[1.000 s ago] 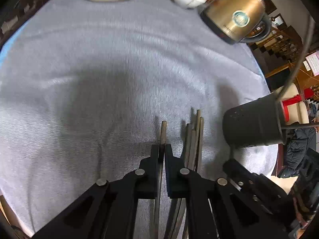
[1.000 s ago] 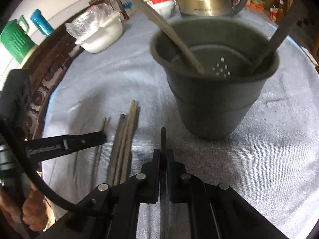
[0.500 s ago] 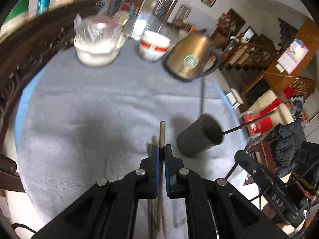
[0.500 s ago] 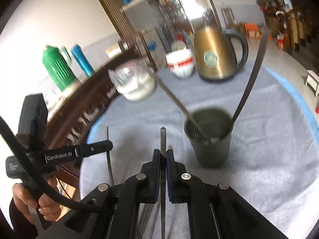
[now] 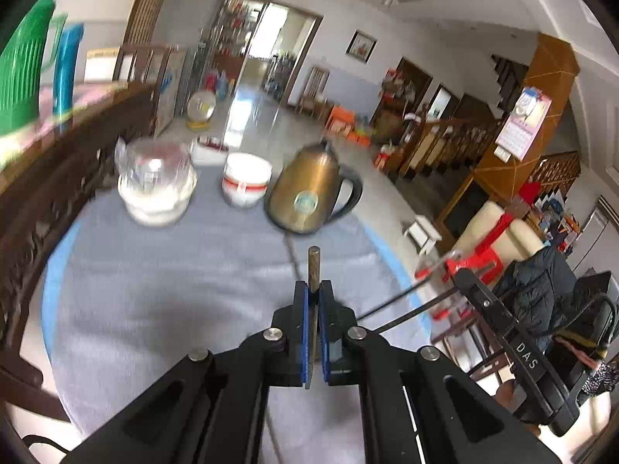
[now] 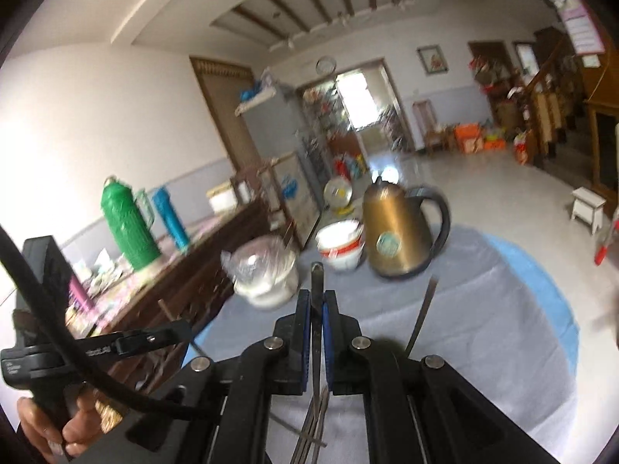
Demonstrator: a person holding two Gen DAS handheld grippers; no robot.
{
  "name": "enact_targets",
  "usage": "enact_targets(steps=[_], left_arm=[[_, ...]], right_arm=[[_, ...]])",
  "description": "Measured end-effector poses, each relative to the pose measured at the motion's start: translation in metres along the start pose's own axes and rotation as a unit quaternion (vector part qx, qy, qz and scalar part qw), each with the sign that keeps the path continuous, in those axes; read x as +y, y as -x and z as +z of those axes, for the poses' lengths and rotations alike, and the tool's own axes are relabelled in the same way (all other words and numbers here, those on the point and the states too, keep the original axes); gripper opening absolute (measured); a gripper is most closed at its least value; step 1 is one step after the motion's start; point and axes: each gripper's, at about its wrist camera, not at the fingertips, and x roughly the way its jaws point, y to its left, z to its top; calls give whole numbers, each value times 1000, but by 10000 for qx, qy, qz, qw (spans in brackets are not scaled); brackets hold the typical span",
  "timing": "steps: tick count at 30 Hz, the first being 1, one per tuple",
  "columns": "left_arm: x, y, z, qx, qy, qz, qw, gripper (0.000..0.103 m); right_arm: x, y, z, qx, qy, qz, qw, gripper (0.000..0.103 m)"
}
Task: Organize utensils
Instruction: 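Lift the held chopsticks upright over the grey holder cup with both tools, then open both tools to drop the chopsticks into the holder cup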
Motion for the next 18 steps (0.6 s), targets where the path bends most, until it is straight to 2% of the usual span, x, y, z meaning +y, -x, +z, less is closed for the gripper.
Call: enact_targets(steps=[4, 9, 14, 18], left_arm=[[-22, 12, 26, -520, -164, 78, 9985, 5], [-36, 1, 44, -889, -201, 103, 9958, 5], [-37, -40, 36, -823, -124, 143, 9964, 5], [-32, -76, 16, -435, -34, 255, 9987, 5]], right_arm=[[-3, 12, 22, -445, 17, -242, 9987, 6], [-6, 12, 36, -829, 182, -703, 9939, 6], [-19, -12, 25, -564, 235, -862, 9944, 6], [-32, -27, 8, -229, 145, -907, 9955, 6]])
